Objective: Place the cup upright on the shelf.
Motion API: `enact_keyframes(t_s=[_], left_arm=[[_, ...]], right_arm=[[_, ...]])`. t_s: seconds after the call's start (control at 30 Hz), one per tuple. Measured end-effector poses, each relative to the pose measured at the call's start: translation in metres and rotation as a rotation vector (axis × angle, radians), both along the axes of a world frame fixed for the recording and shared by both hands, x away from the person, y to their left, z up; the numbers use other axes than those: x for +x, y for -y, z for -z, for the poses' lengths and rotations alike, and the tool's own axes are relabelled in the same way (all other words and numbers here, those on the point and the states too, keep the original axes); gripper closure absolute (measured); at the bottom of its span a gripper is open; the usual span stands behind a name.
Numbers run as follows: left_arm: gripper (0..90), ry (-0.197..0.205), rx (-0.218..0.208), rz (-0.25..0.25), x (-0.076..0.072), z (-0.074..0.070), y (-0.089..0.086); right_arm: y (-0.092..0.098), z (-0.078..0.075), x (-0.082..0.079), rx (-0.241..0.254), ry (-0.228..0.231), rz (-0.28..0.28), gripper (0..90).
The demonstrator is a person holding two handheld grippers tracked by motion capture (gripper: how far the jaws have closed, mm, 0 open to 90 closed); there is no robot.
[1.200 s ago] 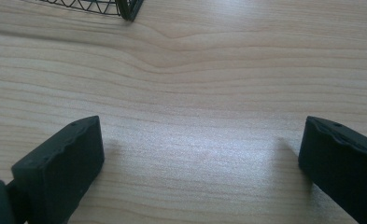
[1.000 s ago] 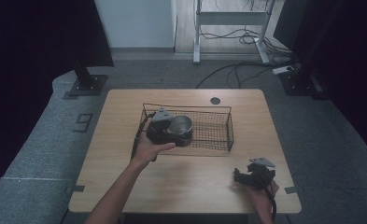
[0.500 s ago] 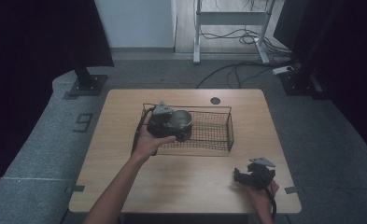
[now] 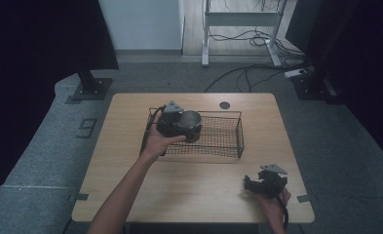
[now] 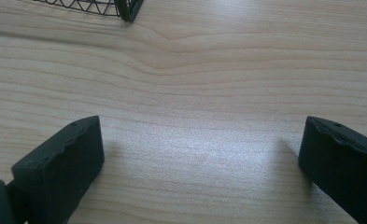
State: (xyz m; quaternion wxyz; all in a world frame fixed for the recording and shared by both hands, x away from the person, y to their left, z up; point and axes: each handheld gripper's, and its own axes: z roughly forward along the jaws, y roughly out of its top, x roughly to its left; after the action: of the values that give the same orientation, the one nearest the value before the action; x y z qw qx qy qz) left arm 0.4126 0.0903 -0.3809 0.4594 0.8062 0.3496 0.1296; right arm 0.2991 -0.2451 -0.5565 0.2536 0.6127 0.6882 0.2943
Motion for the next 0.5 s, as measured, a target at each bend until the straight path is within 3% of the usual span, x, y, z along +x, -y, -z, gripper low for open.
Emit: enact_keyframes(t_s=[0.5], left_arm=[[15.8,-0.028,0.026,-0.014,0.023,0.013,0.01]], right_arm=[[0.0,0.0,0.0,-0.001,0.001,-0.001,0.1]])
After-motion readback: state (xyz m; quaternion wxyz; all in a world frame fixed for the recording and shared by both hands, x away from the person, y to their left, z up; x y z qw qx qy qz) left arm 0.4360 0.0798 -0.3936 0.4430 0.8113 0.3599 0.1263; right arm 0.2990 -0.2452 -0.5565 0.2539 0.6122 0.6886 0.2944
